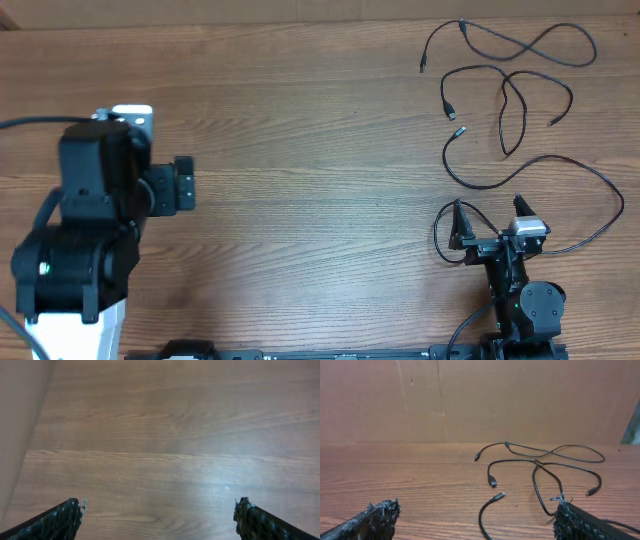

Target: Untangle cables

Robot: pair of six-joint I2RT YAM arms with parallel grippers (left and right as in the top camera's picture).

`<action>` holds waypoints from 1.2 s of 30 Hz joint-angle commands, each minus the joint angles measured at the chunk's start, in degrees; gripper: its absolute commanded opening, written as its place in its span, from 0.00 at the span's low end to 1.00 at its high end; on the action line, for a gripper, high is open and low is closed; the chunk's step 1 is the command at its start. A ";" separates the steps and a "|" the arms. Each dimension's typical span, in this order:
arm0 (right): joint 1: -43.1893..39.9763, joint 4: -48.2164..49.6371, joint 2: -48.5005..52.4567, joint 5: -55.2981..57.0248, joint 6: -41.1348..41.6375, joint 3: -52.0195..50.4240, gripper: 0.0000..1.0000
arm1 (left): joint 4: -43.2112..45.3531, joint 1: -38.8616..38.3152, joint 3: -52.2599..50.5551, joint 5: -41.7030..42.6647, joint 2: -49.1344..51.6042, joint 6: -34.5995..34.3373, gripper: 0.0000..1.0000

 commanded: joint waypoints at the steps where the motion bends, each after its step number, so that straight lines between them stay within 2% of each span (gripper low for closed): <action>1: -0.11 0.33 -0.68 -0.09 -0.22 -0.59 1.00 | 3.02 1.68 -3.32 3.58 -3.45 1.25 1.00; 6: -0.11 0.35 -0.68 -0.09 -0.22 -0.59 1.00 | 8.15 1.68 -7.32 10.49 -6.69 1.27 0.99; 15: -0.11 0.33 -0.68 -0.09 -0.22 -0.59 1.00 | 17.09 1.68 -14.78 16.00 -10.97 1.22 0.99; 28: -0.11 0.33 -0.68 -0.09 -0.22 -0.59 1.00 | 33.22 1.68 -29.86 16.70 -18.84 1.22 1.00; 36: -0.11 0.33 -0.68 -0.09 -0.22 -0.59 1.00 | 35.74 1.68 -34.10 16.68 -23.15 1.25 1.00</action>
